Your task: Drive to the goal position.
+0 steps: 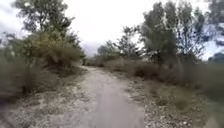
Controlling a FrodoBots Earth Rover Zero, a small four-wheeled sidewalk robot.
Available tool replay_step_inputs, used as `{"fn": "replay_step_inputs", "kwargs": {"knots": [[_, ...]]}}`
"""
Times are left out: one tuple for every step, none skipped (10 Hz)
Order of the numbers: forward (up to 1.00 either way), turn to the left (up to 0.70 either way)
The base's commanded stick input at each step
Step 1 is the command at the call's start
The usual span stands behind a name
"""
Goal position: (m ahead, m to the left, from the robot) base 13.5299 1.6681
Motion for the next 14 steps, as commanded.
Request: {"fn": "replay_step_inputs", "kwargs": {"knots": [[0.50,0.00],[0.50,0.00],[0.50,0.00],[0.50,0.00],[0.50,0.00],[0.50,0.00],[0.50,0.20],[0.50,0.48],[0.50,0.19],[0.50,0.00],[0.50,0.00],[0.50,0.00],[0.50,0.00],[0.50,0.00]]}}
